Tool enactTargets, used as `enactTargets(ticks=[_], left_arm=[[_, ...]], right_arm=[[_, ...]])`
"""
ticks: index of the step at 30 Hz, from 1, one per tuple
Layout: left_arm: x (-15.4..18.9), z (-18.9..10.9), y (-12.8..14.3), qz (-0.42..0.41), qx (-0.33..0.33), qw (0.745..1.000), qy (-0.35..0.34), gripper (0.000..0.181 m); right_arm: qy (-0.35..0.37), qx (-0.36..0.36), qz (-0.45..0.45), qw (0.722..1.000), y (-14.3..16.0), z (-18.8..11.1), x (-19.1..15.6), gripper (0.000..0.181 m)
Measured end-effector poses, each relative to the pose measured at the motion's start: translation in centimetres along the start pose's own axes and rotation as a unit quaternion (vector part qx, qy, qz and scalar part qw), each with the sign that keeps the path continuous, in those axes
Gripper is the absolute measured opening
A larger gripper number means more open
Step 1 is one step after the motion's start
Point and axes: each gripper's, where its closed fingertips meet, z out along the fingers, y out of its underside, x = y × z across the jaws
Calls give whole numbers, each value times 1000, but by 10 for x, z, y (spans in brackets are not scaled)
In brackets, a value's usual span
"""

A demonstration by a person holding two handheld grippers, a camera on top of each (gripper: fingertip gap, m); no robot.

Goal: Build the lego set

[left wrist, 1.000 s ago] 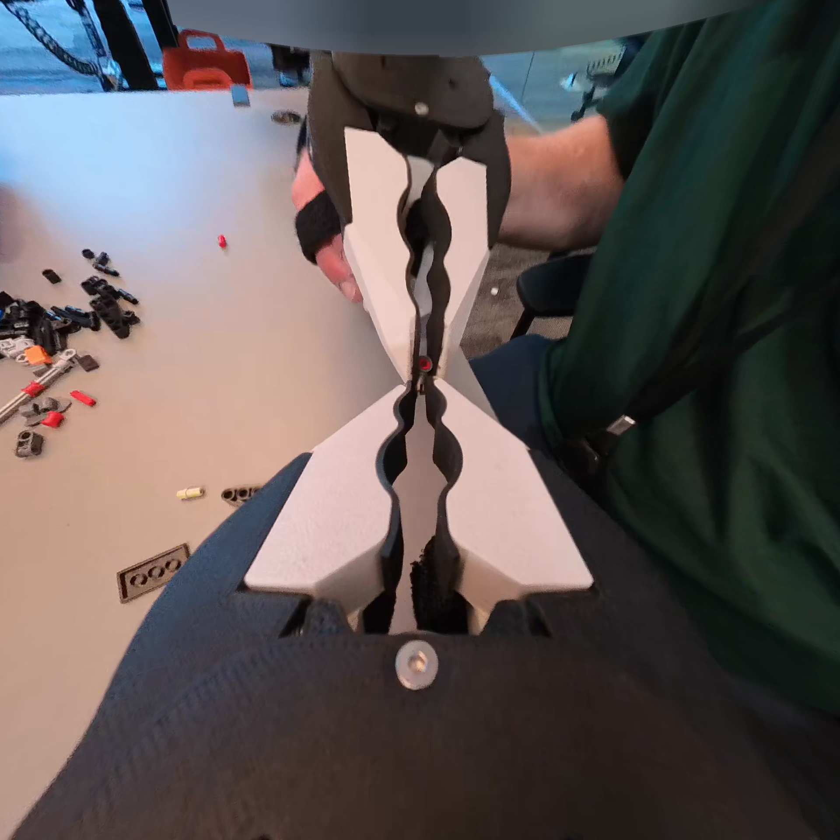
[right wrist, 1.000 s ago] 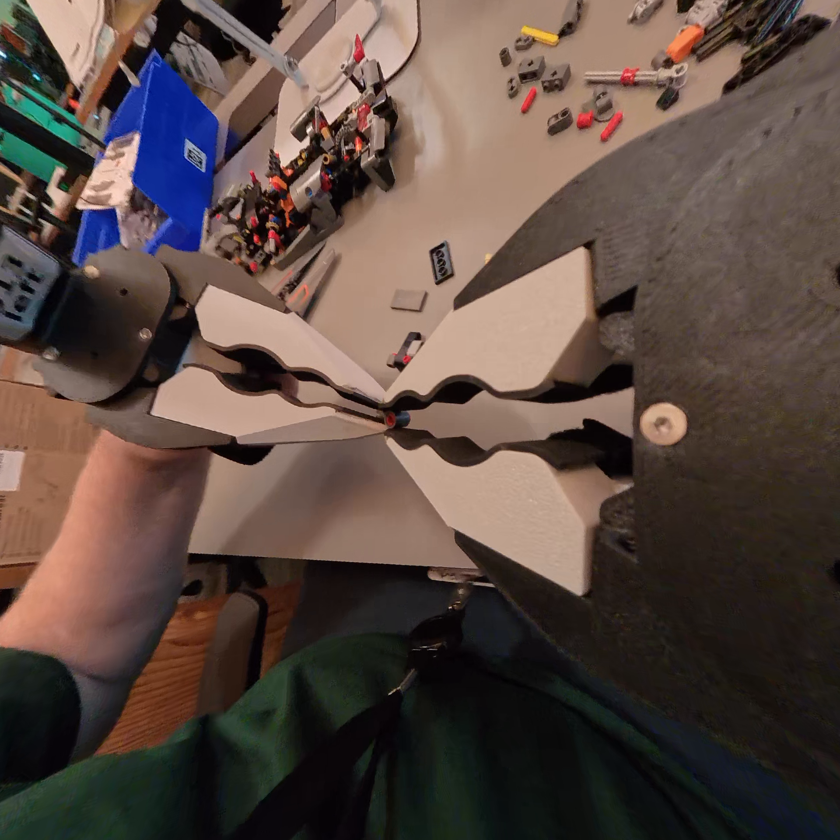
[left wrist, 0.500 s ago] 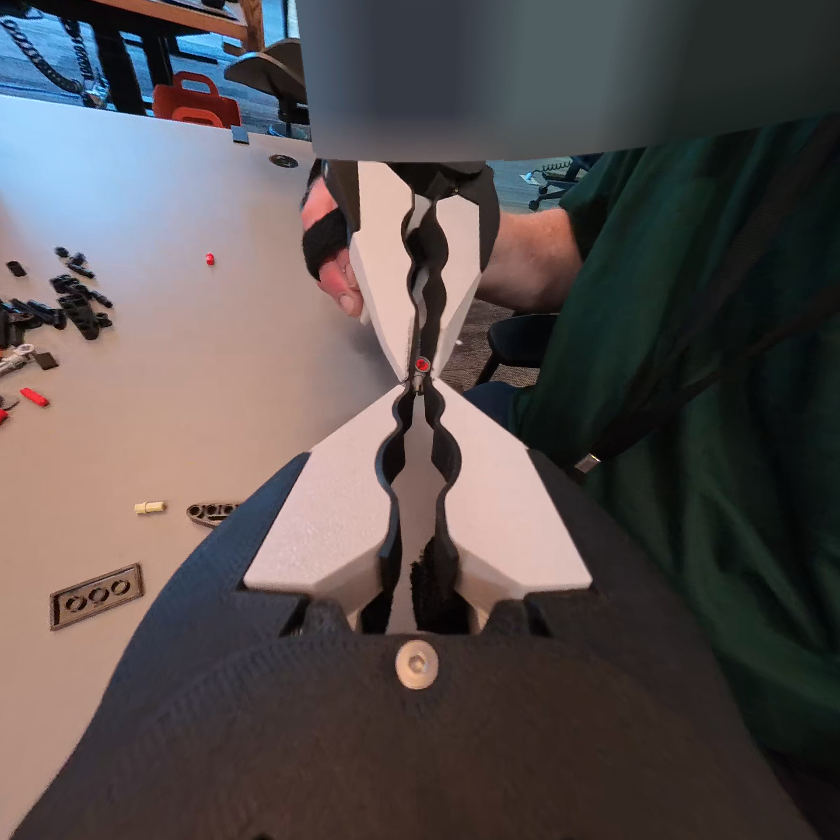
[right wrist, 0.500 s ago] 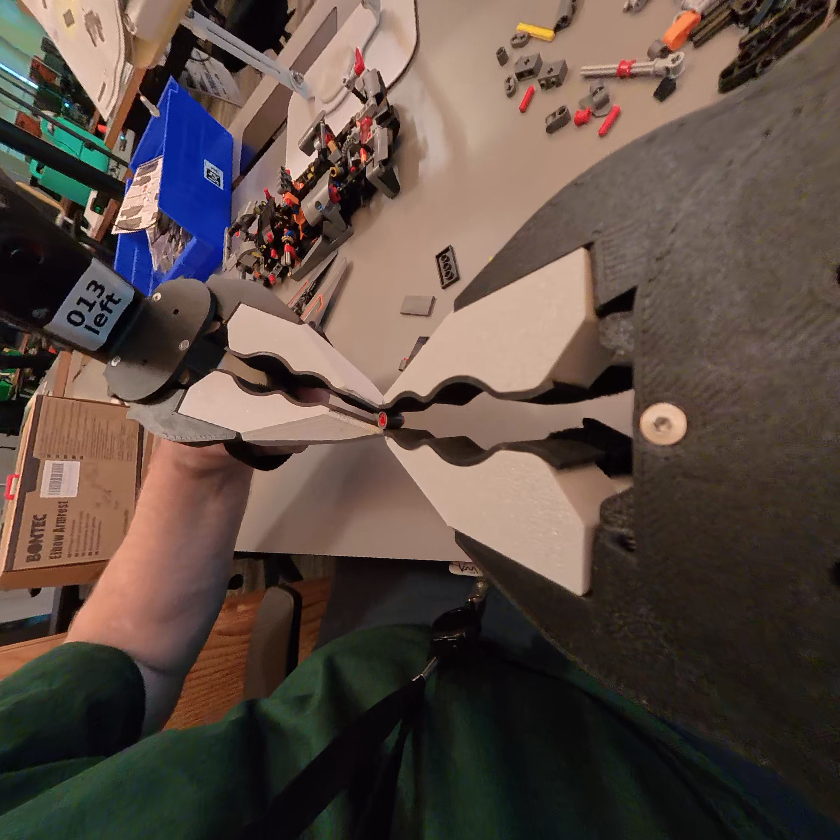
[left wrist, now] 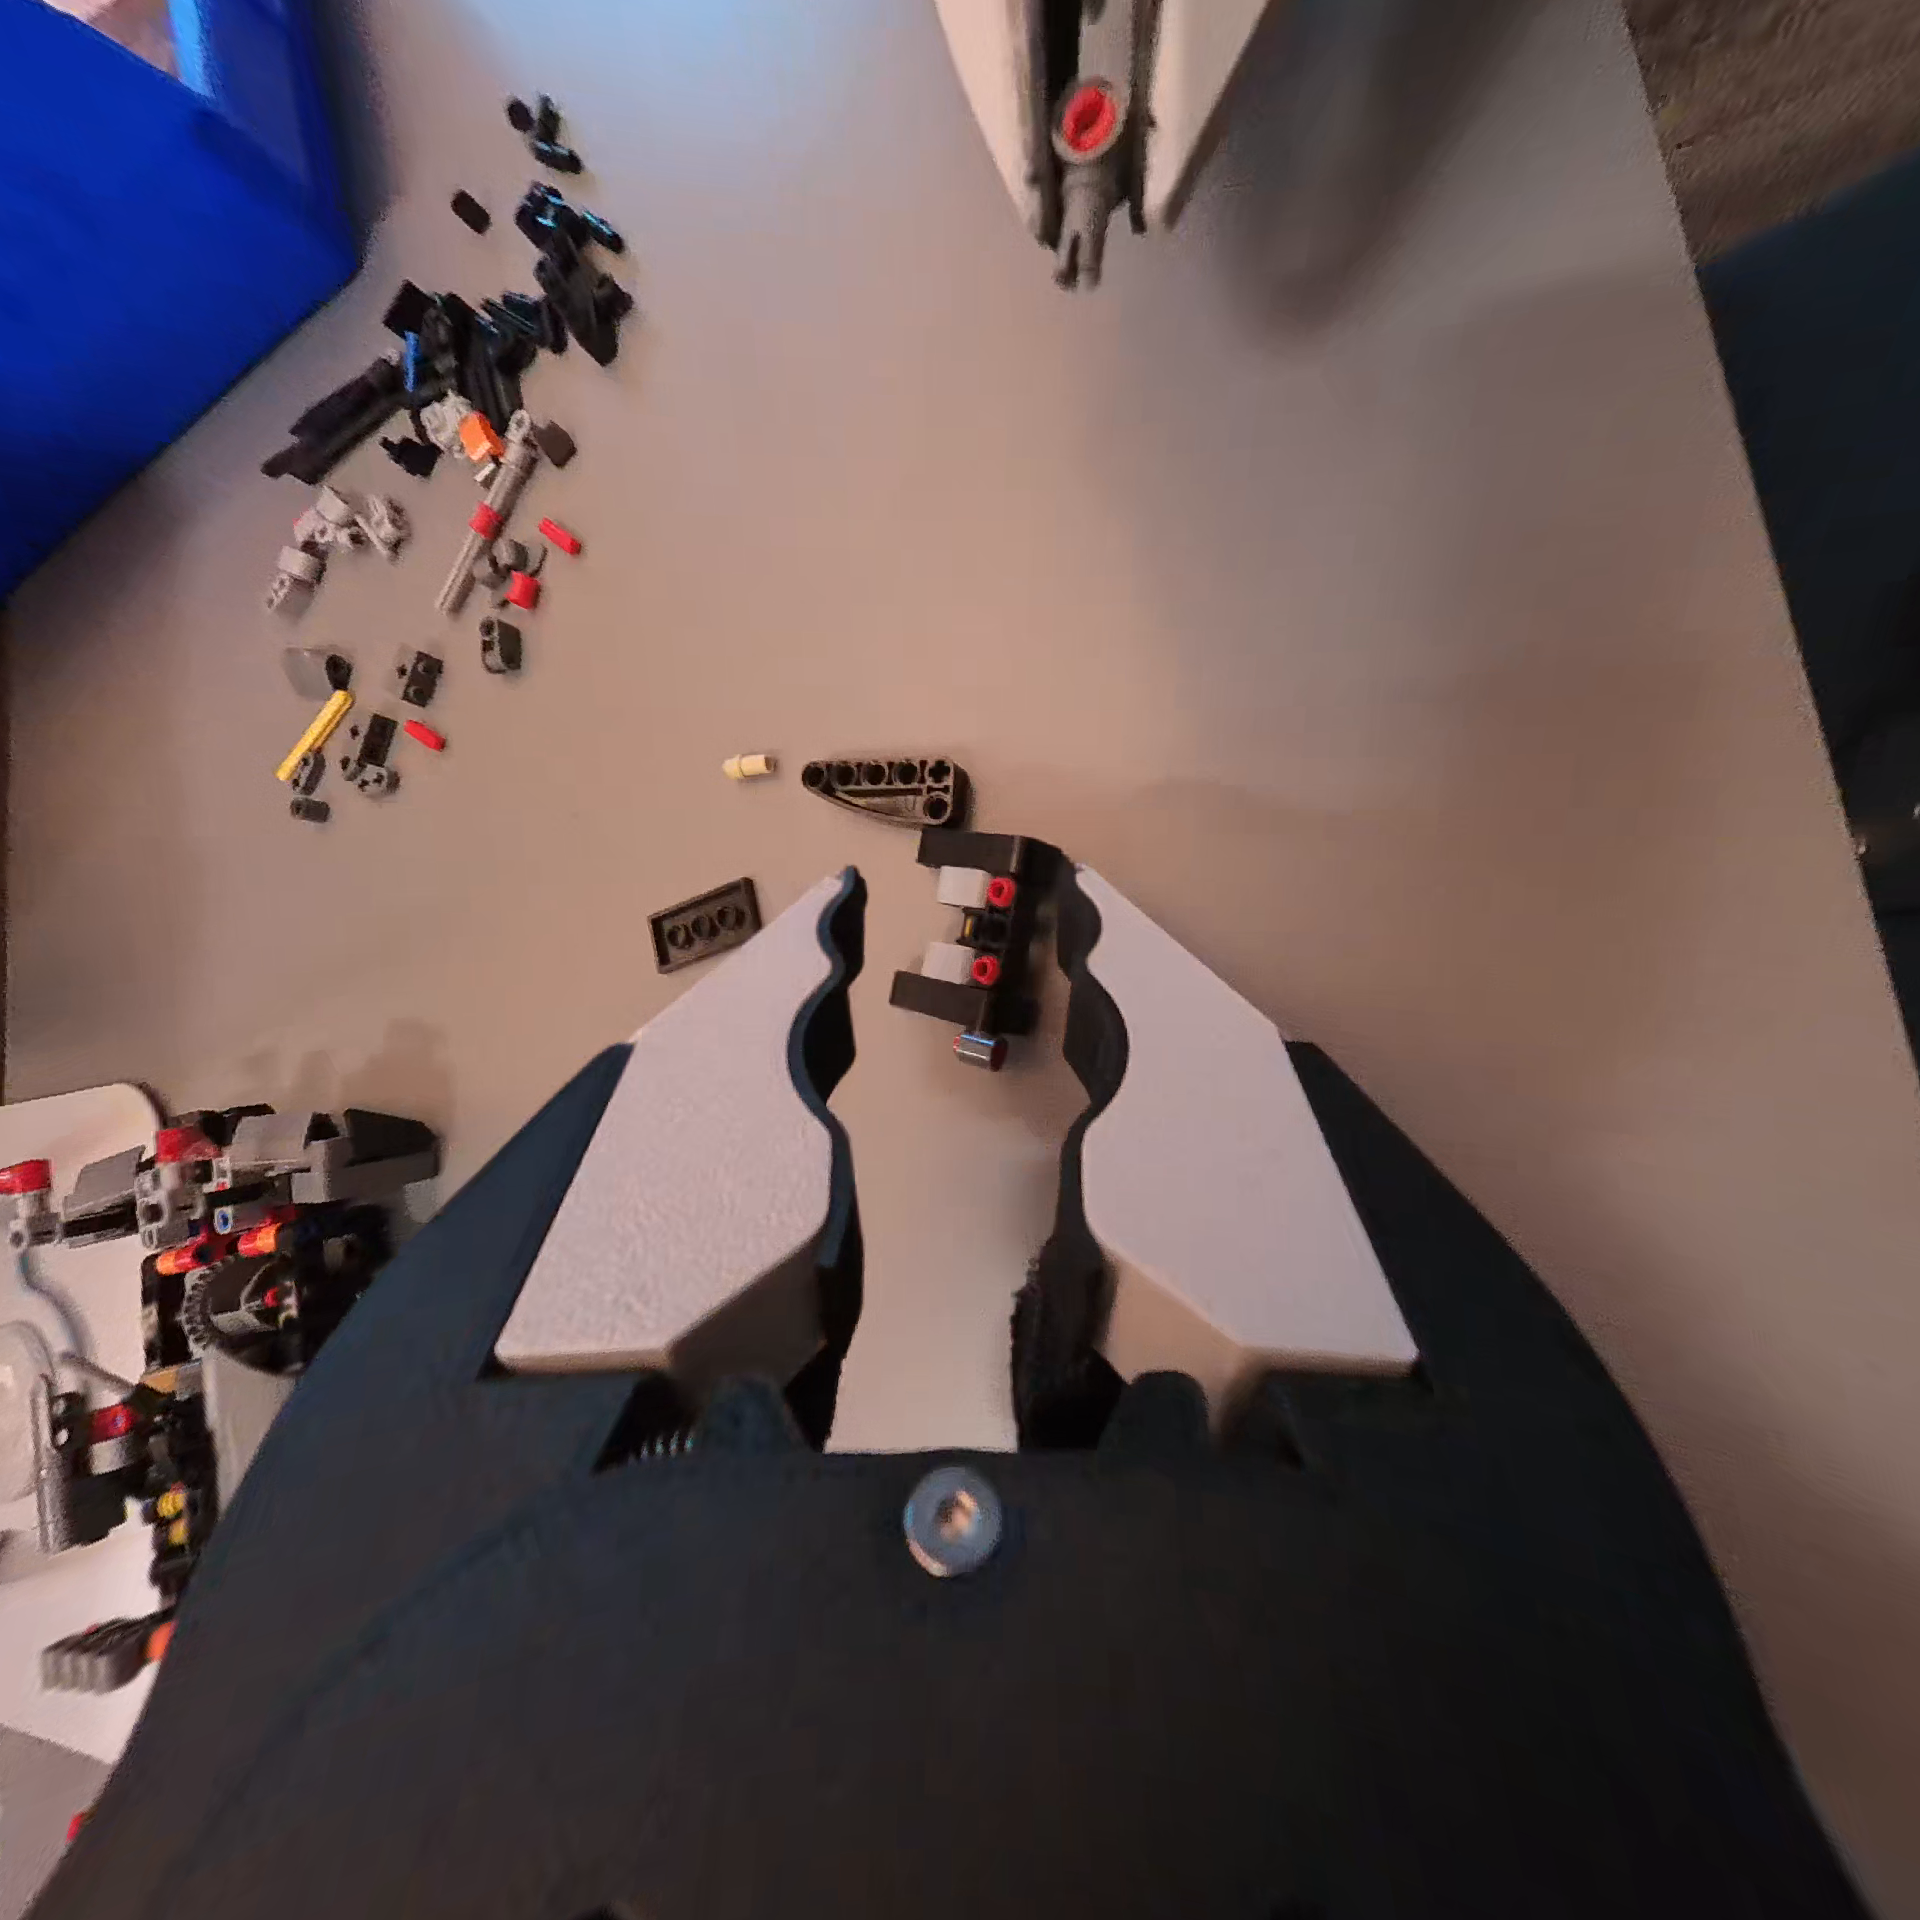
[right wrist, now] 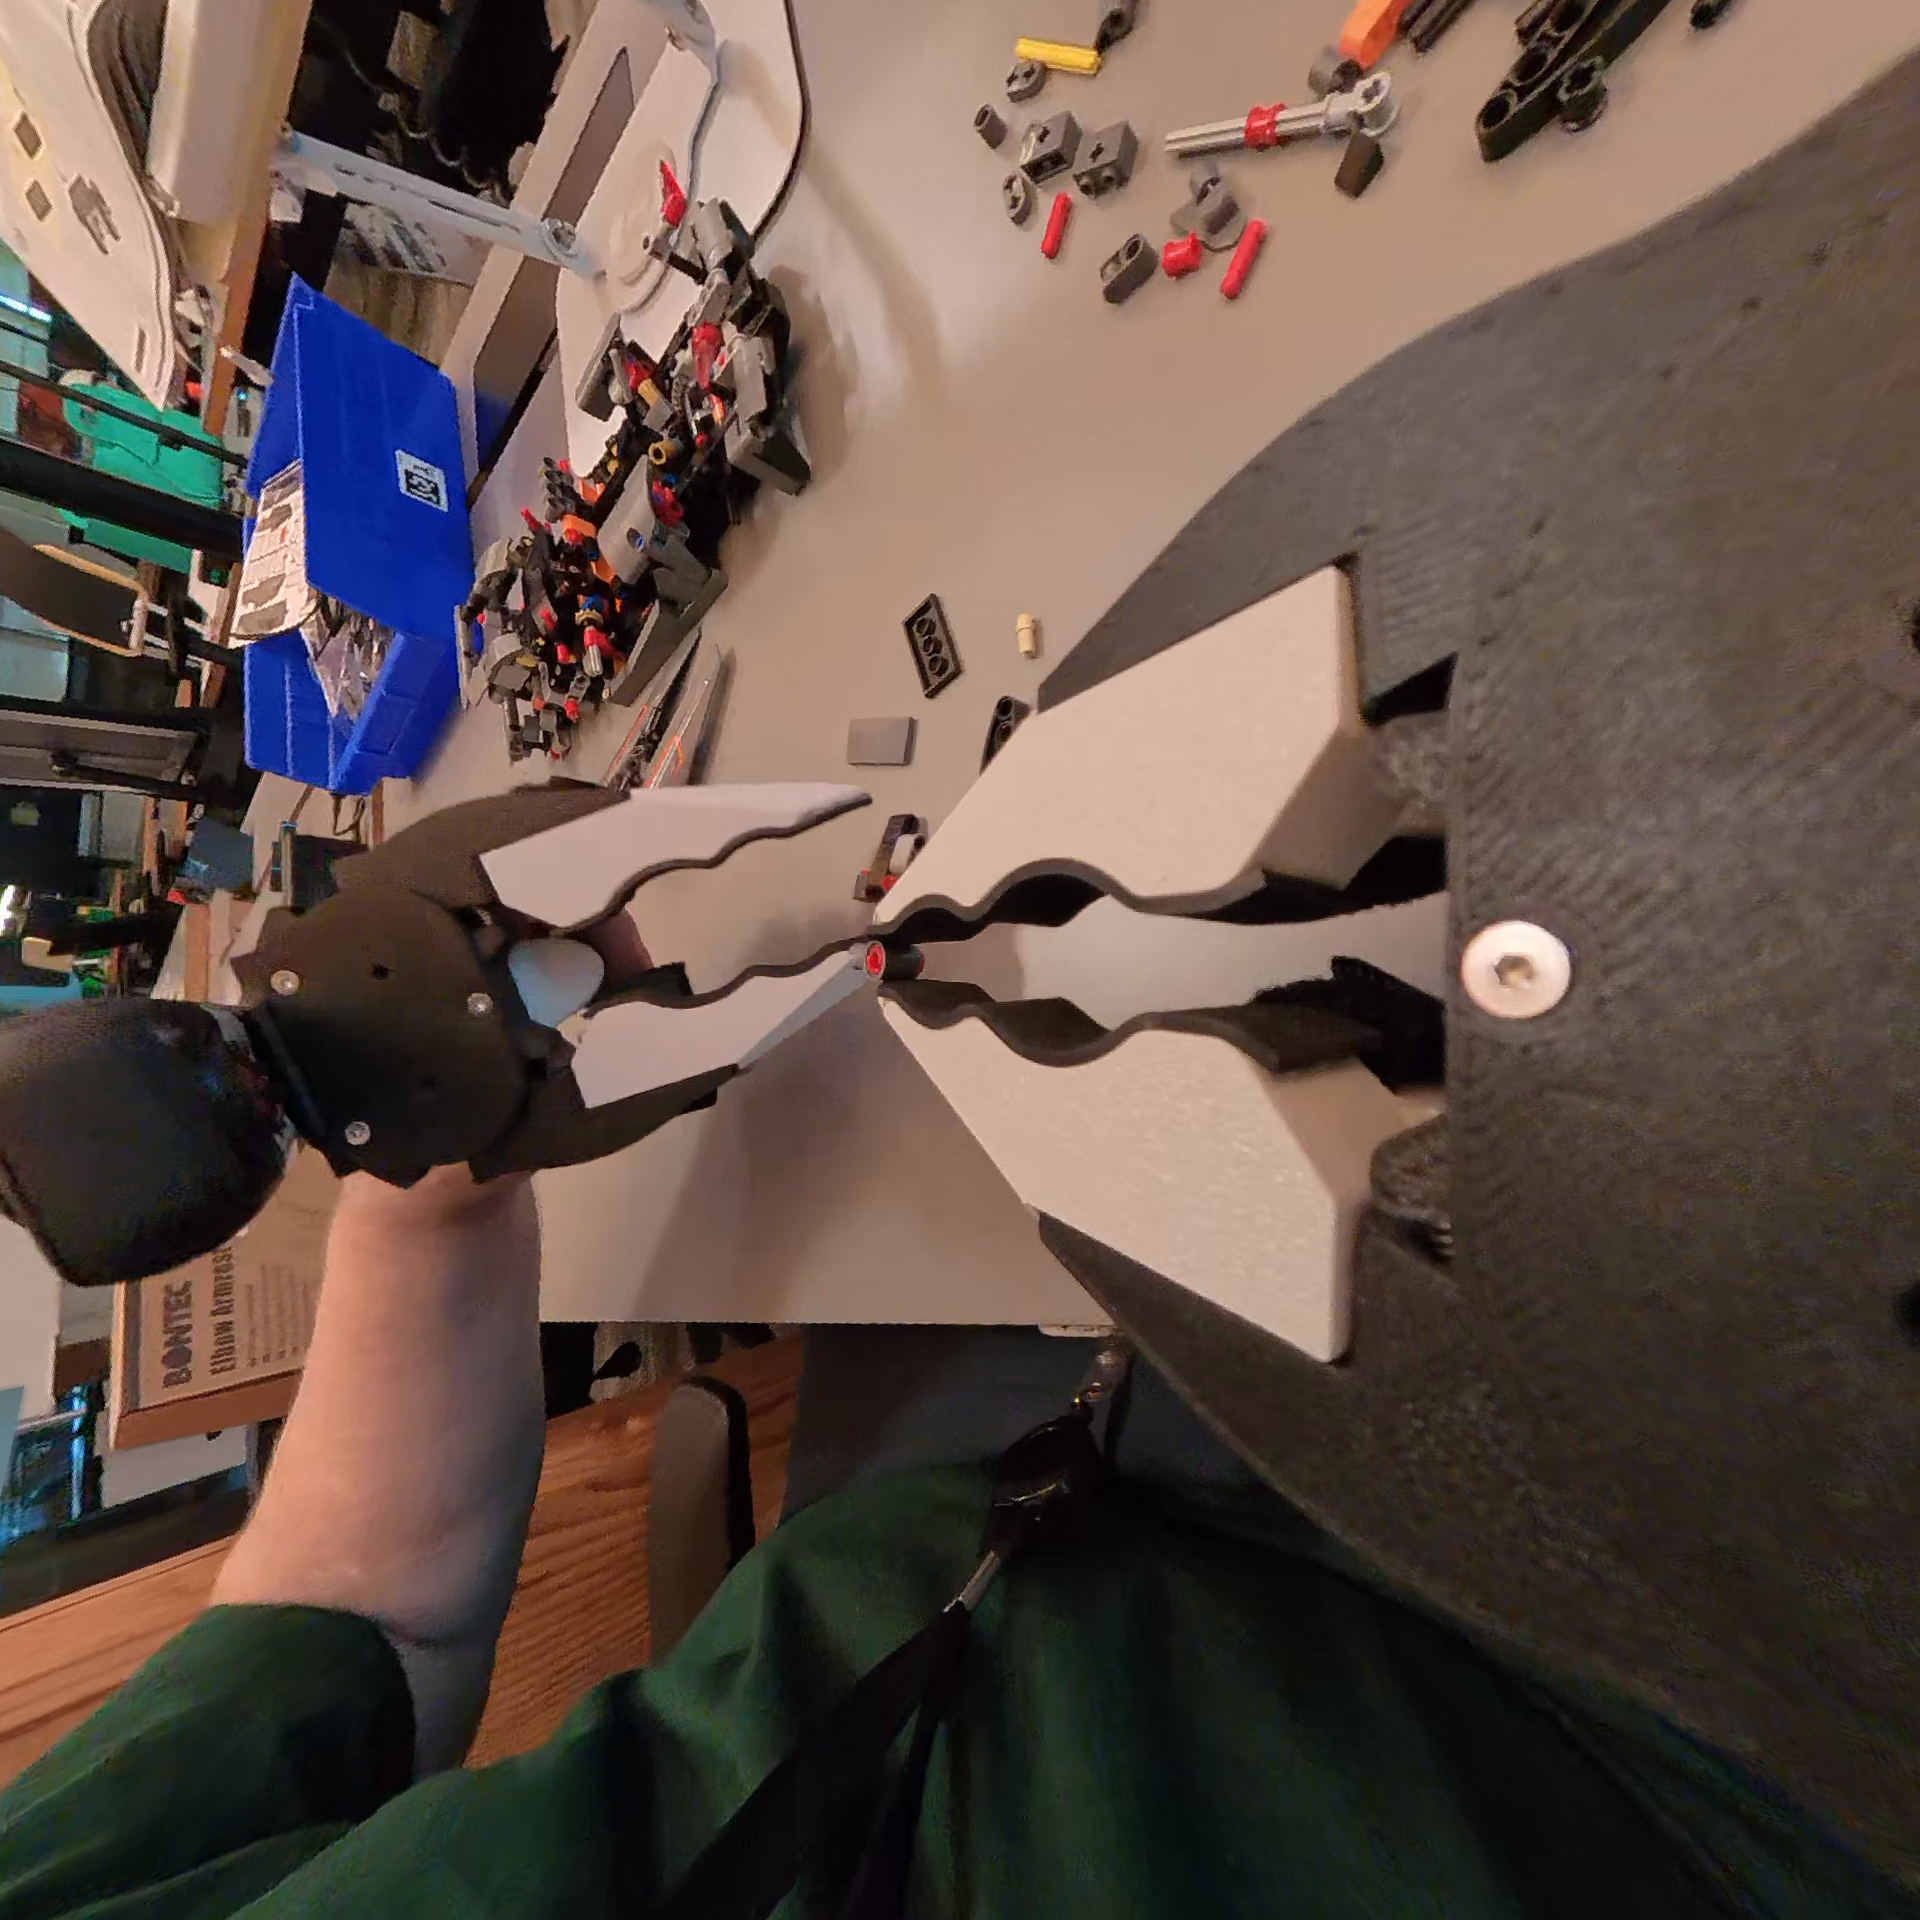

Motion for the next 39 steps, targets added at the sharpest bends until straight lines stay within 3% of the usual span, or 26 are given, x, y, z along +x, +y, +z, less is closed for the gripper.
enactTargets(ticks=[4, 7, 13, 17, 22, 31, 39], left_arm=[[4, 10, 11, 30, -36, 999, -9, 32], [-1, 15, 19, 44, -60, 997, -32, 13], [-2, 15, 17, 38, -49, 997, -35, 12], [4, 6, 1, -45, 28, 998, 30, 11], [20, -11, -18, -135, 124, 971, 157, 11], [29, -12, -6, -181, 158, 940, 243, 10], [28, -12, -4, -181, 155, 935, 262, 10]], right_arm=[[-2, 3, 8, 1000, 4, 0, -1, 6], [-4, 2, 8, 1000, 5, 3, -1, 5], [7, -7, 5, 1000, 9, 5, 5, 5], [12, -27, -5, 1000, 13, 9, 10, 5], [15, -92, -68, 993, 19, 21, 12, 5], [-8, -147, -134, 980, 32, 50, 6, 5], [-25, -144, -123, 982, 38, 58, 6, 5]])
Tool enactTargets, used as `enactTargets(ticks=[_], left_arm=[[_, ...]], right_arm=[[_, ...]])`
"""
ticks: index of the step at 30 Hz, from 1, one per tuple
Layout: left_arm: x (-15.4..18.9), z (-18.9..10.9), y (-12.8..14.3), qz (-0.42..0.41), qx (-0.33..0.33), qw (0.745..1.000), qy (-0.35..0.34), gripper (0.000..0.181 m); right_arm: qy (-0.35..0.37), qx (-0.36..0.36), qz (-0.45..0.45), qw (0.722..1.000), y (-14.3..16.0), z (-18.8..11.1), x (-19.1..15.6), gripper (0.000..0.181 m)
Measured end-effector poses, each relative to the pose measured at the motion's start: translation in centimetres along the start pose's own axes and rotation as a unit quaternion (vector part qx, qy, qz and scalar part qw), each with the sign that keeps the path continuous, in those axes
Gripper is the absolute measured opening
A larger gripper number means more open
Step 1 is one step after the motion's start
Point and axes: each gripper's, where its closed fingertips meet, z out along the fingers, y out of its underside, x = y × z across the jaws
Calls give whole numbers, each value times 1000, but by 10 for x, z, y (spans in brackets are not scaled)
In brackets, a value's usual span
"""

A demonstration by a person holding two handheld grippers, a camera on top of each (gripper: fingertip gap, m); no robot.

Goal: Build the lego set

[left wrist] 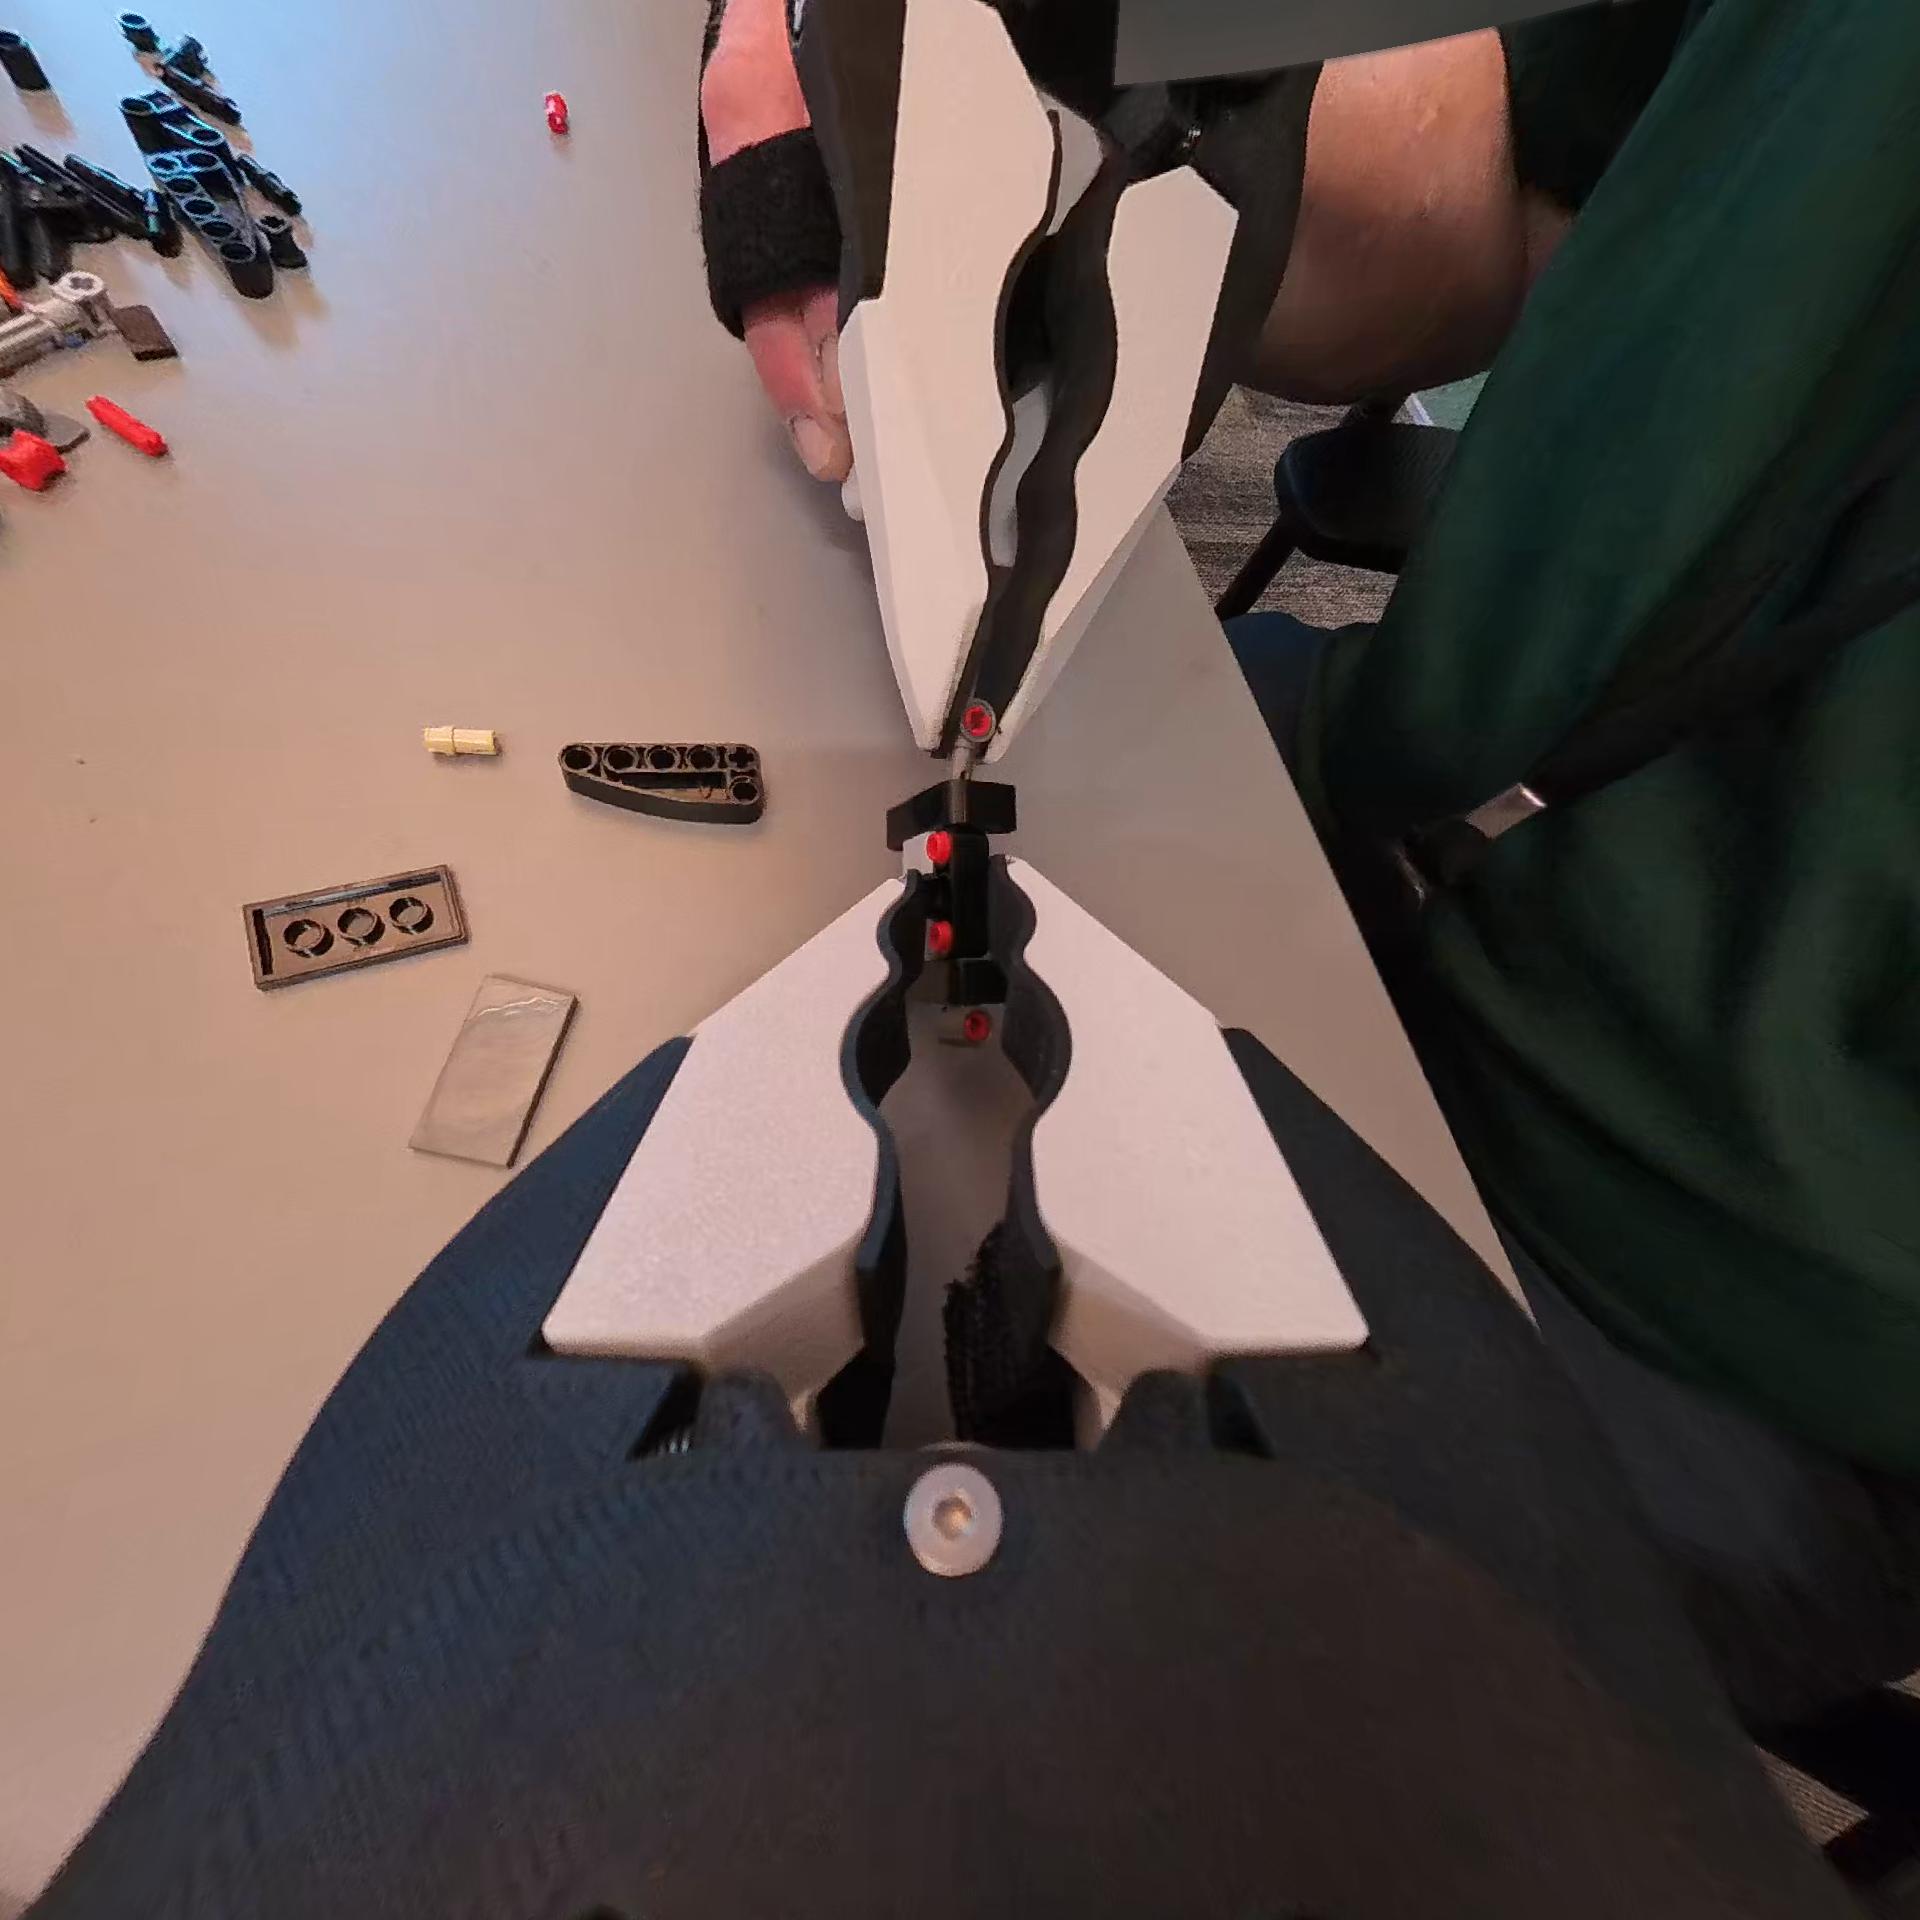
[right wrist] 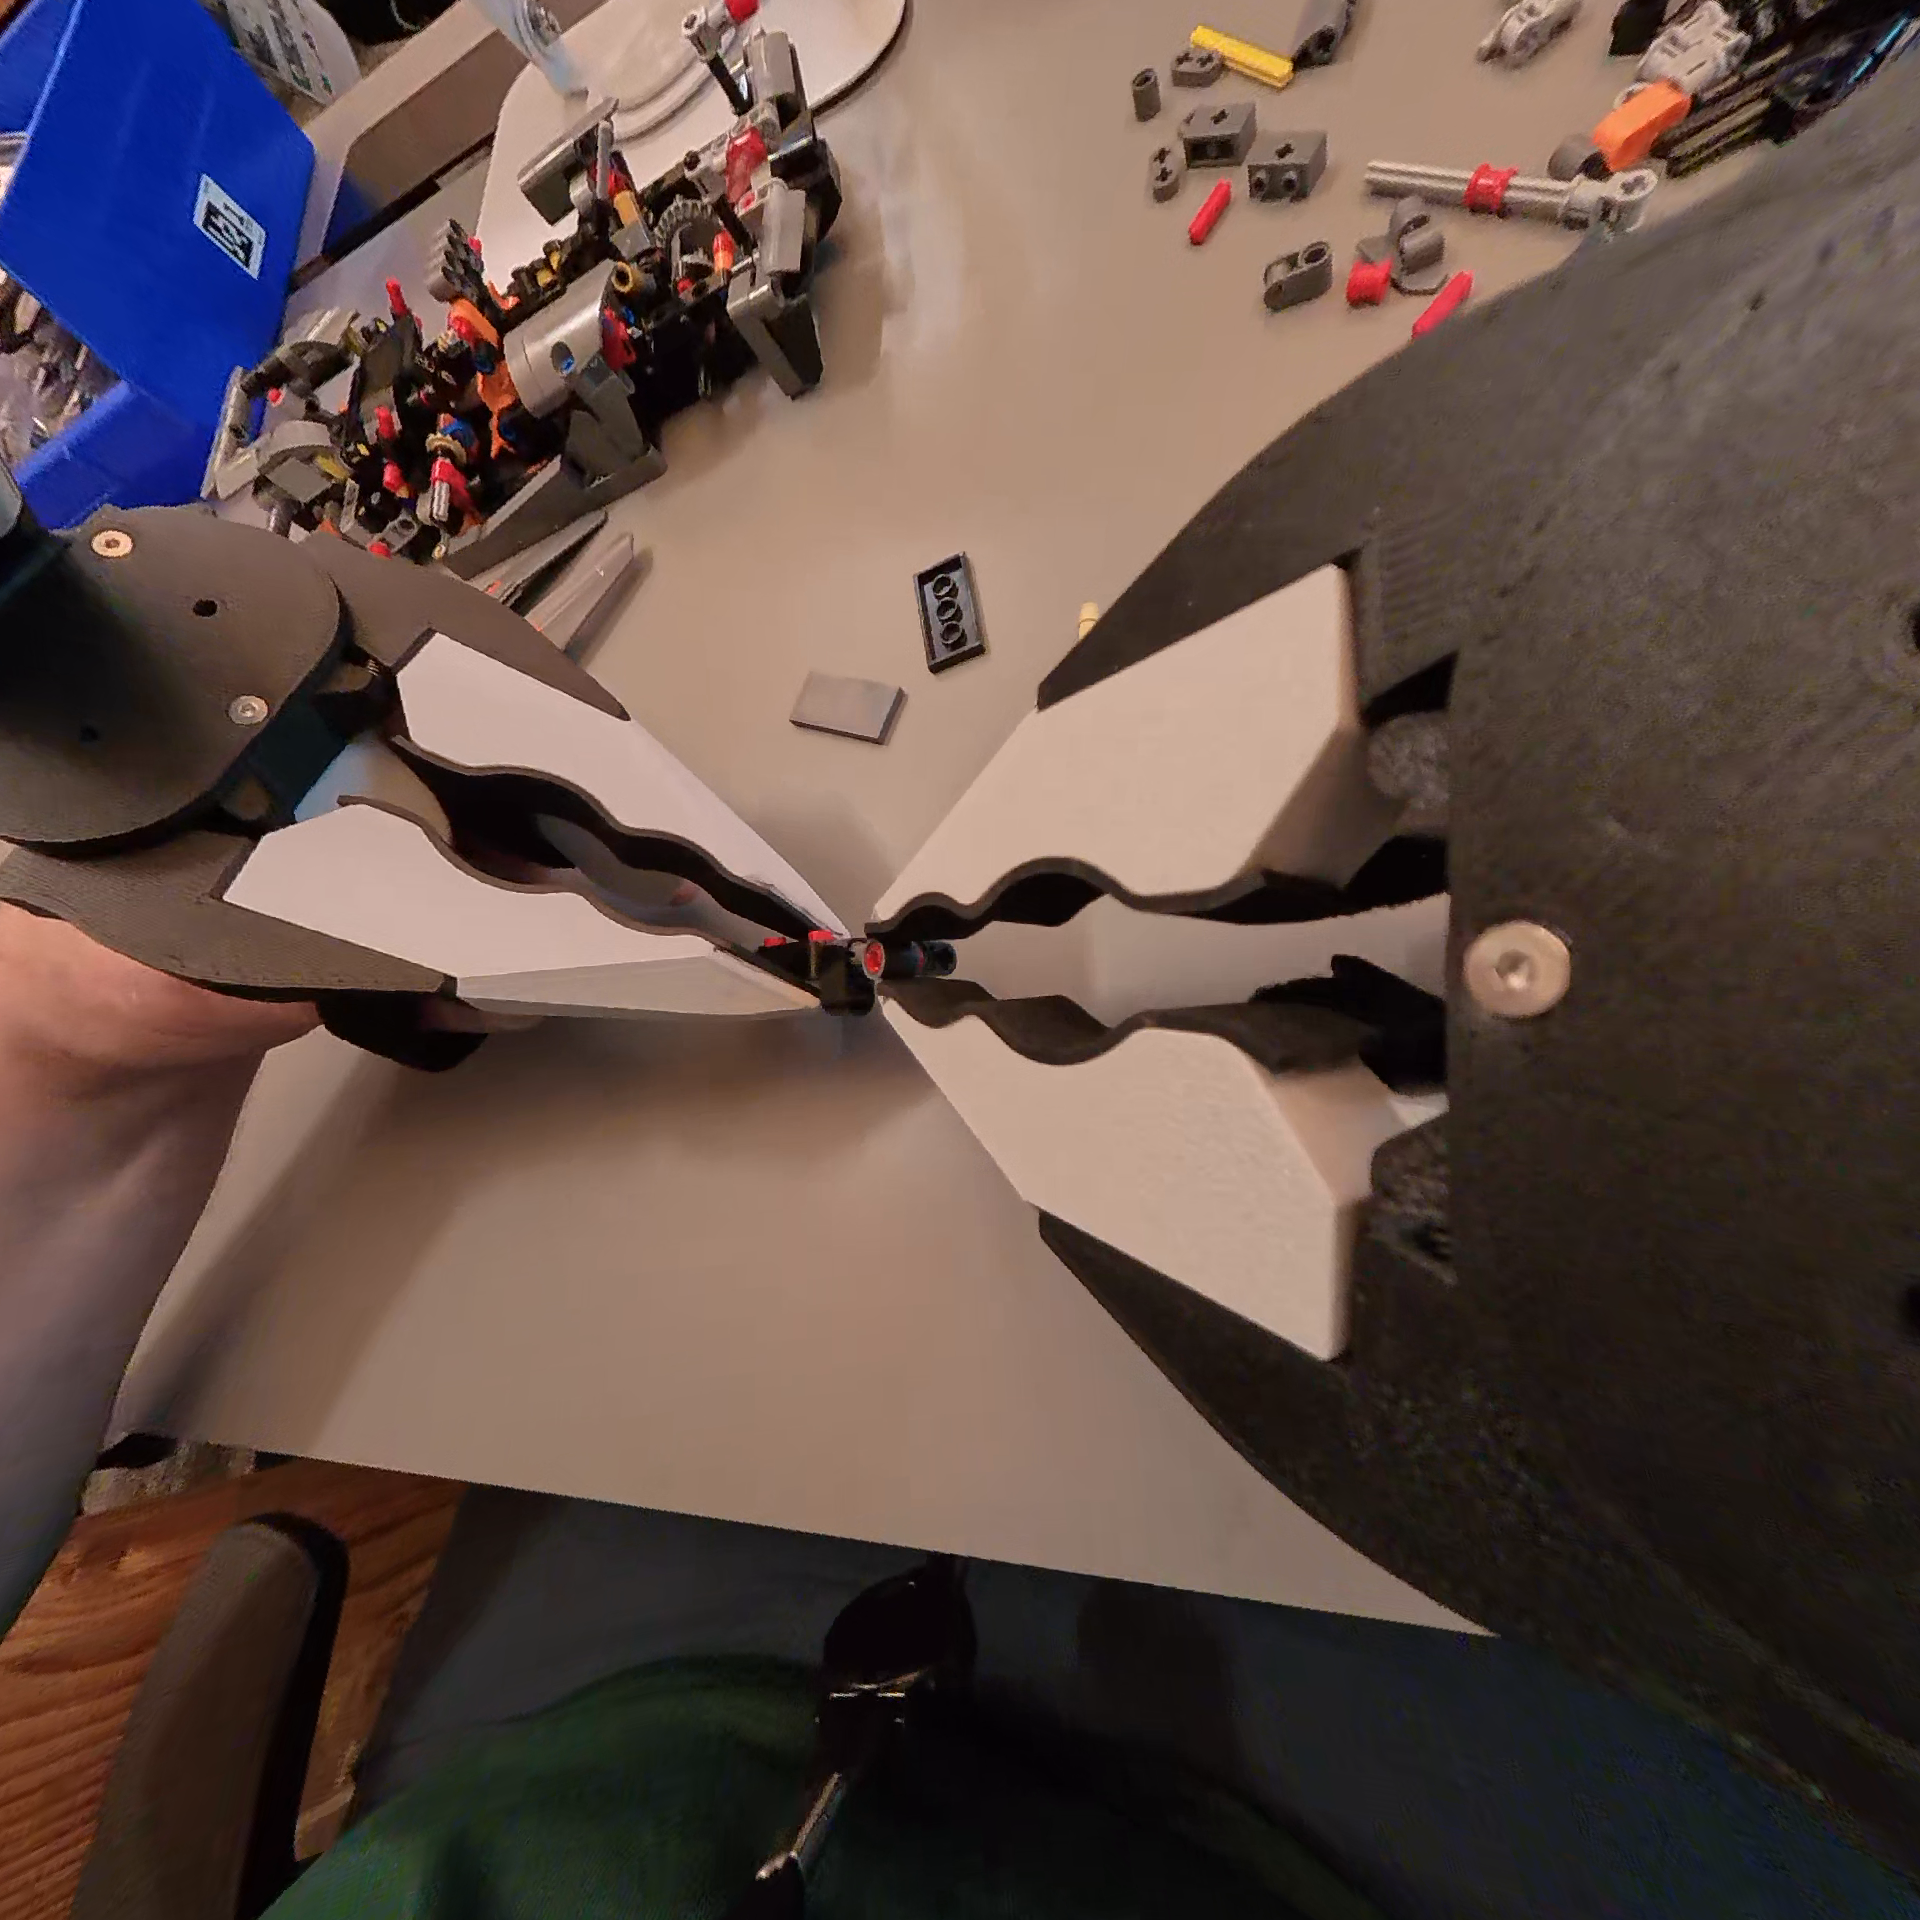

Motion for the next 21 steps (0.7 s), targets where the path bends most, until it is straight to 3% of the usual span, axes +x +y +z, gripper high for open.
enactTargets(ticks=[14, 21], left_arm=[[-5, 1, 1, -7, -7, 1000, -8, 9], [-13, 3, 0, 10, -26, 998, -54, 24]], right_arm=[[-28, 14, 43, 999, 6, 2, 1, 5], [-31, -11, 40, 999, 14, 5, 1, 5]])
